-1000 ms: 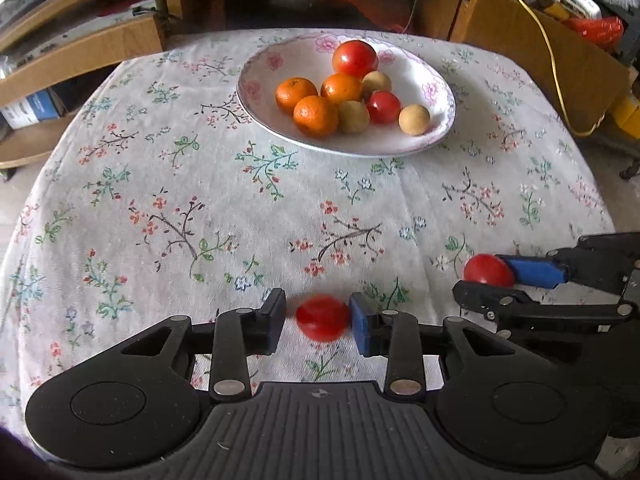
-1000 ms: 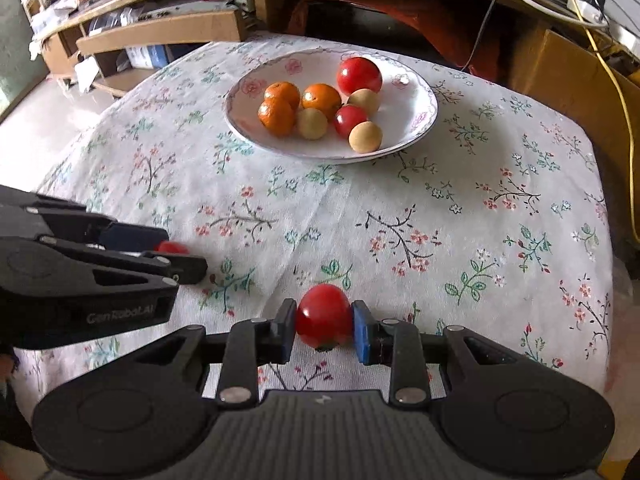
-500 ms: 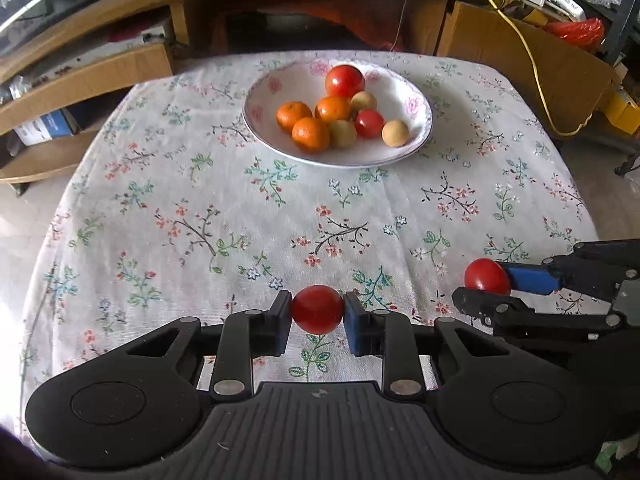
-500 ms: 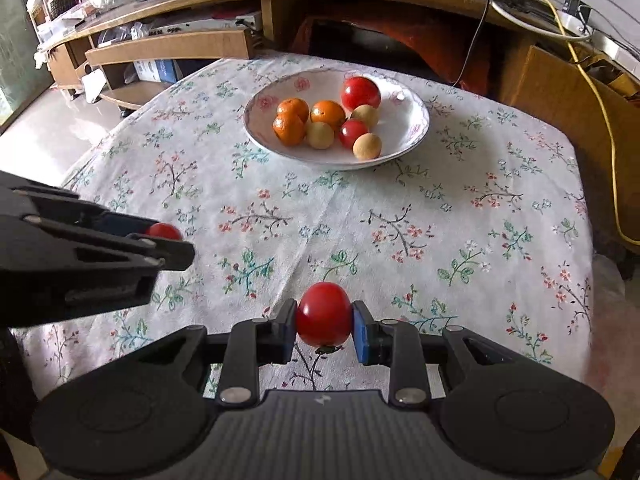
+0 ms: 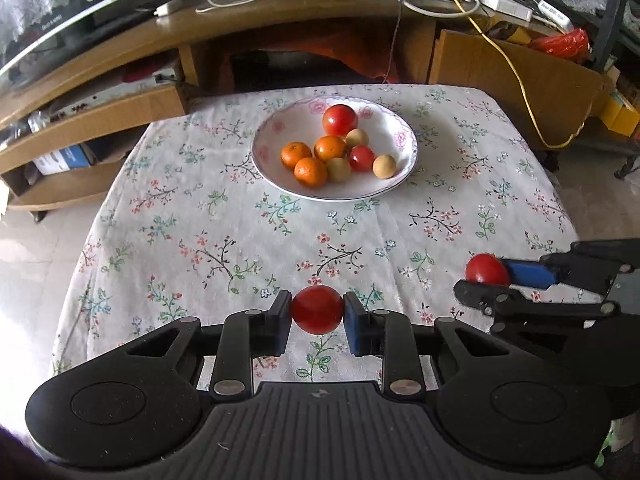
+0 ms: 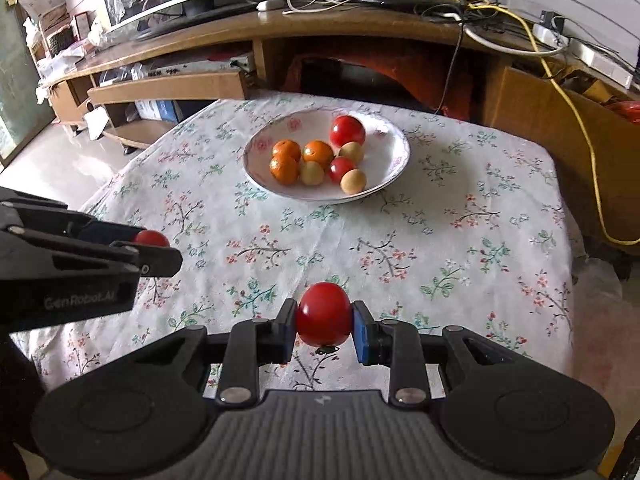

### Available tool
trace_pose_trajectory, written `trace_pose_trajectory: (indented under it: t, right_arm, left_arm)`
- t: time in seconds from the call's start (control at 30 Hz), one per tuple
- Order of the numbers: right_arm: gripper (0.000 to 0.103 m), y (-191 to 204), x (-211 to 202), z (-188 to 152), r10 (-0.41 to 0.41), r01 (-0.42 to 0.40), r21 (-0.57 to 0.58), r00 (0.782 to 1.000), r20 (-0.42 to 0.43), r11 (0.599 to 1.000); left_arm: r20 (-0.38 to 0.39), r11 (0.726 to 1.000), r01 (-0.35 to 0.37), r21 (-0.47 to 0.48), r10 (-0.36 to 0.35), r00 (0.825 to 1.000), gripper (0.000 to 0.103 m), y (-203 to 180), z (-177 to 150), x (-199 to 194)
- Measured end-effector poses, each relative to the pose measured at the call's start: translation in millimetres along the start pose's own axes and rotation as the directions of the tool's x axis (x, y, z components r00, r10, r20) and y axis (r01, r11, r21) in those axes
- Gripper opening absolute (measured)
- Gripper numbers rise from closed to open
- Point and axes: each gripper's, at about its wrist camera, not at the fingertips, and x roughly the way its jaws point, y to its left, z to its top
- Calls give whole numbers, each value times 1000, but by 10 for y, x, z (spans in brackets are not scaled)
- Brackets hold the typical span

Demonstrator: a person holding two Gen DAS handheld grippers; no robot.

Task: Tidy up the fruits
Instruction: 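Lift both held tomatoes and carry them toward the white bowl, then lower both tomatoes into the bowl and open both grippers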

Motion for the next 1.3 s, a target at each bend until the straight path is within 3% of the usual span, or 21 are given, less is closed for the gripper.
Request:
trace_pose_trajectory:
  t: [0.47,0.7,0.9,1.3]
  right_arm:
    - [30,-187,148,452,-22,19,45,998,57,999]
    - [30,-289,446,652,-34,33,50,999,29,998]
    - [30,-295,658,860,-32,31,28,999,22,999]
    - [30,-349,984,1074,-42,42,8,999,5,999]
  left_arm:
    - [26,998,65,26,-66,997,35,5,369,213]
    - [57,996,88,9,-88,994,35,64,614,388]
    - [36,990,126,-57,-125,992,35,197,713,657]
    - [13,986,144,-82,-143,990,35,218,906,920]
